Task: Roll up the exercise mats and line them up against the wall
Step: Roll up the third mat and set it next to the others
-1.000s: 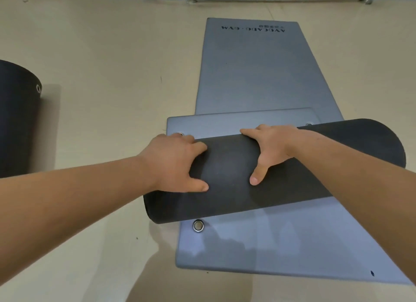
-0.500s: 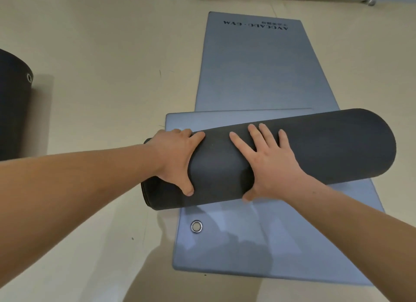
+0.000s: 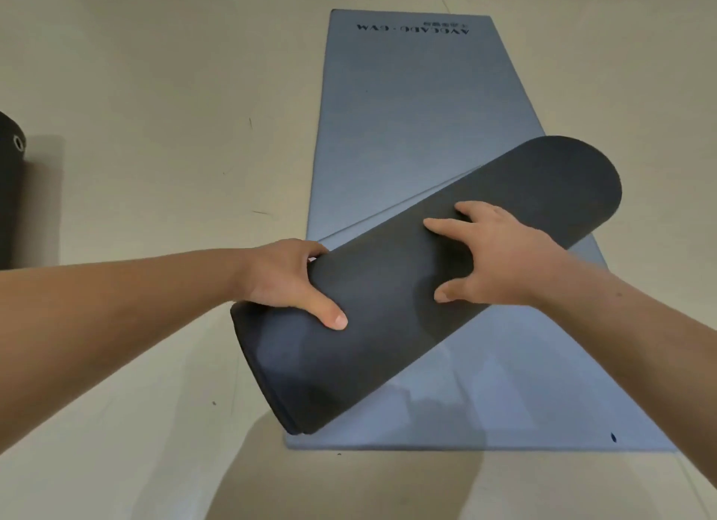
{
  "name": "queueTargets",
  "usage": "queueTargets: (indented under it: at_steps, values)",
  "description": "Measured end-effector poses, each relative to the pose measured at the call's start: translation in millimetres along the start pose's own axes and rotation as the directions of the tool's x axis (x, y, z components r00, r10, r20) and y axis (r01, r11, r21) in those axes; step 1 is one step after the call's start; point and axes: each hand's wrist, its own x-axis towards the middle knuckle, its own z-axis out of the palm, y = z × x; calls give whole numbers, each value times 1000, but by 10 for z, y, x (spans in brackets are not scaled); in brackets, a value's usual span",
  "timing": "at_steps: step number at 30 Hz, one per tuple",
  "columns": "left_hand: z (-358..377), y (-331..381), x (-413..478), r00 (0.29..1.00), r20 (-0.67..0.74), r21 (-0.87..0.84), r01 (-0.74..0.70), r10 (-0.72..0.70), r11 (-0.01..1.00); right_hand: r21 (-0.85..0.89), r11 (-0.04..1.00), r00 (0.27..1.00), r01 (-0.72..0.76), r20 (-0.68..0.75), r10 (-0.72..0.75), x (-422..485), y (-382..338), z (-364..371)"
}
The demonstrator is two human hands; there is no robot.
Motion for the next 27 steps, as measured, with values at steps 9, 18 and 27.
queueTargets:
  at_steps: [9, 18, 27]
  values:
    - [-194, 119, -188, 949, -213, 431, -124, 234, 894, -118, 992, 915, 40, -394, -84, 93, -71, 629]
    - [113, 82, -127, 955, -249, 538, -4, 163, 843, -73, 994, 885, -80, -465, 37, 445, -318, 542]
    - [-358, -347, 174, 959, -218, 229, -131, 182, 965, 46, 997, 841, 61, -541, -27, 374, -348, 851]
